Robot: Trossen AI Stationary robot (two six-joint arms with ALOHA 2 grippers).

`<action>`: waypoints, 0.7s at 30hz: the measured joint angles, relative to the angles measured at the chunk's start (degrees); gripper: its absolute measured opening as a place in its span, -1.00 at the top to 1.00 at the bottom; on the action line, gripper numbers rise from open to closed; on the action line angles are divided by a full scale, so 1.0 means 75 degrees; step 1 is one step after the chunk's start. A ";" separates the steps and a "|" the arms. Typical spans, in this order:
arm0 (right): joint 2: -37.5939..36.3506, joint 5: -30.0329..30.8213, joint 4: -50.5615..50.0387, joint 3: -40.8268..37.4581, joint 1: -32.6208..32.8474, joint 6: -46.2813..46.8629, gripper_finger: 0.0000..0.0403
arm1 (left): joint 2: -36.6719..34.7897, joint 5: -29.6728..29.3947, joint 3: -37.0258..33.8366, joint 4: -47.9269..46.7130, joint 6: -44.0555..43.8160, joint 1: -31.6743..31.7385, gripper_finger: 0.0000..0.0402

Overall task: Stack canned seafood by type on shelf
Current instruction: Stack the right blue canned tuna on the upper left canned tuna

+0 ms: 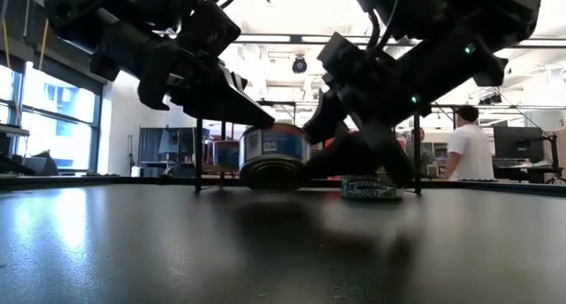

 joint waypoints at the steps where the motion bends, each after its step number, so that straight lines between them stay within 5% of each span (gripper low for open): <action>1: 0.0036 -0.0050 0.0110 0.0003 -0.0003 0.0111 -0.30 | 0.0000 -0.0003 0.0000 0.0021 0.0000 0.0002 1.00; 5: 0.0218 -0.0202 0.0138 0.0006 0.0000 0.0931 -0.21 | 0.0000 -0.0036 0.0000 0.0065 0.0003 -0.0001 1.00; 11: 0.0236 0.0043 0.0149 0.0006 0.0068 0.1944 0.20 | -0.0050 -0.0591 0.0022 0.0142 0.0087 0.0007 1.00; 21: 0.0065 -0.0333 -0.0433 0.0198 -0.0130 0.2980 0.20 | -0.0969 -0.0594 0.0015 -0.0335 0.1500 -0.0180 0.73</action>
